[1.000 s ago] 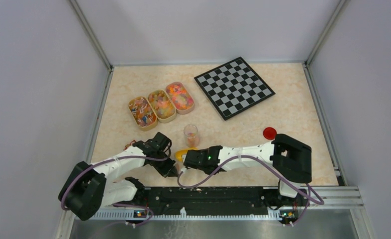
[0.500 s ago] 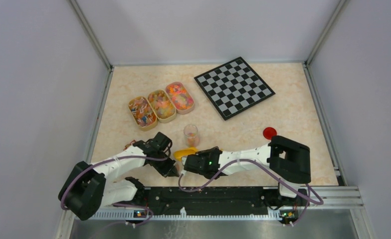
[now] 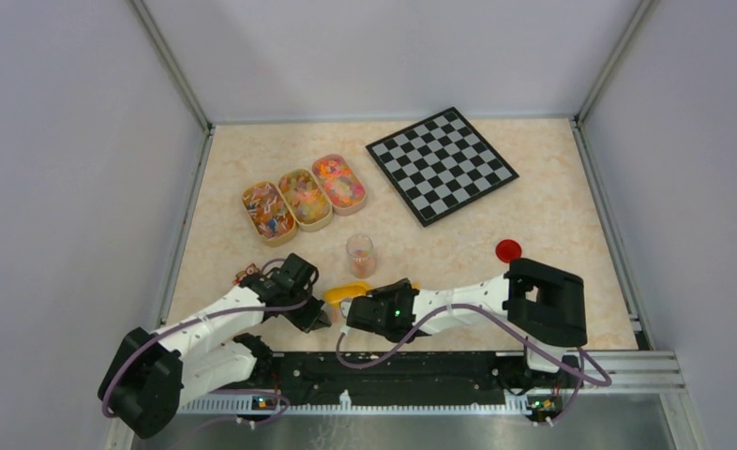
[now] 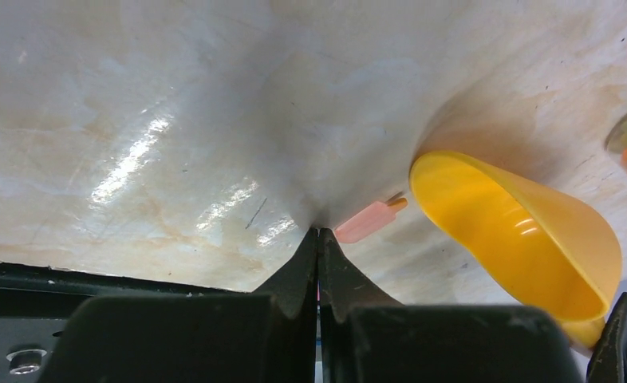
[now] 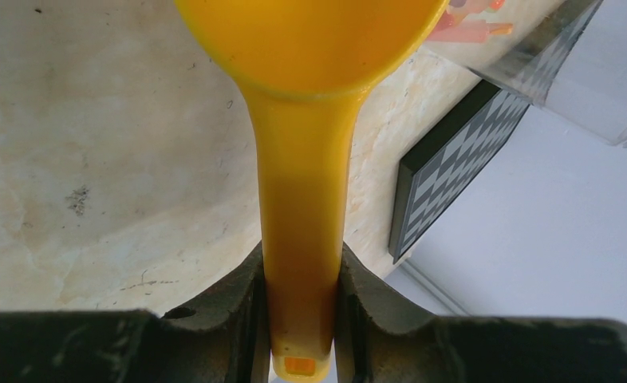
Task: Pack the candies
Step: Scoop the fake candies from the center of the board.
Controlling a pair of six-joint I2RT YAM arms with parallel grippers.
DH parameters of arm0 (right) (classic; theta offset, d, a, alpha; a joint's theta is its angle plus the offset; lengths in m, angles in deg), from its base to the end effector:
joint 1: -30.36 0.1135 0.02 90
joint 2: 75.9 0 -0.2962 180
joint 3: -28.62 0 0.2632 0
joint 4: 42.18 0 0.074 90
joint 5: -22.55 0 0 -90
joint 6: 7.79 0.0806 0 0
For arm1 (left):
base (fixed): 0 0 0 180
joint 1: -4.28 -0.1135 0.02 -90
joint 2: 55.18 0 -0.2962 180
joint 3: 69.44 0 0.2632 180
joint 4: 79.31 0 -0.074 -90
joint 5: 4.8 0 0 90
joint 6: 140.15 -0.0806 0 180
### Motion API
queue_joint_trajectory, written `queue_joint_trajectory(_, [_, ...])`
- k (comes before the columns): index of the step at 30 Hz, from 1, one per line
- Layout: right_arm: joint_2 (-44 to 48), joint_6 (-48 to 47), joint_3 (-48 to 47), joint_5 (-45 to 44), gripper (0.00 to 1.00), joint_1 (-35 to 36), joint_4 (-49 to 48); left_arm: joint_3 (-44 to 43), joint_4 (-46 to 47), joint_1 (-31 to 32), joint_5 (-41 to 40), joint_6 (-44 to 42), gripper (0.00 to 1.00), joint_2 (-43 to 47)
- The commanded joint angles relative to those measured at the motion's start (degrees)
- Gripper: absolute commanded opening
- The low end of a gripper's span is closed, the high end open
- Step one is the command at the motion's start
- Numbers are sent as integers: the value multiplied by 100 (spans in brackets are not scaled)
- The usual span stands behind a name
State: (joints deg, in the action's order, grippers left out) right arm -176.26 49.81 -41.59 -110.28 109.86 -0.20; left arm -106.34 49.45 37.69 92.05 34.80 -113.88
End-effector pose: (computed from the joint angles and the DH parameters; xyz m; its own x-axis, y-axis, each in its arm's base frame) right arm 0.1161 0.3260 0.1460 0.2196 -0.9717 0.0876 -0.6697 -0.2154 -0.7107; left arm 0.1244 -0.0936 0.1215 -0.6438 -0.7601 0.0880 -0.7447 0.5959 -0.3006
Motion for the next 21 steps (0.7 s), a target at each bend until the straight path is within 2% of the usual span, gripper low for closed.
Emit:
queue_joint_trajectory(1, [165, 15, -59, 50, 0, 82, 221, 206, -35, -19, -341, 128, 0, 135])
queue_joint_trajectory(9, [156, 110, -40, 138, 0, 74, 274, 334, 324, -5, 181, 114, 0, -18])
queue_joint_trajectory(13, [141, 143, -35, 184, 0, 78, 249, 375, 360, -9, 191, 110, 0, -119])
queue_joint_trajectory(17, [142, 205, -5, 354, 0, 81, 285, 363, 400, -12, -168, 172, 0, -69])
queue_joint_trajectory(21, [244, 154, 159, 489, 0, 86, 258, 151, 225, -18, -1092, 187, 0, -87])
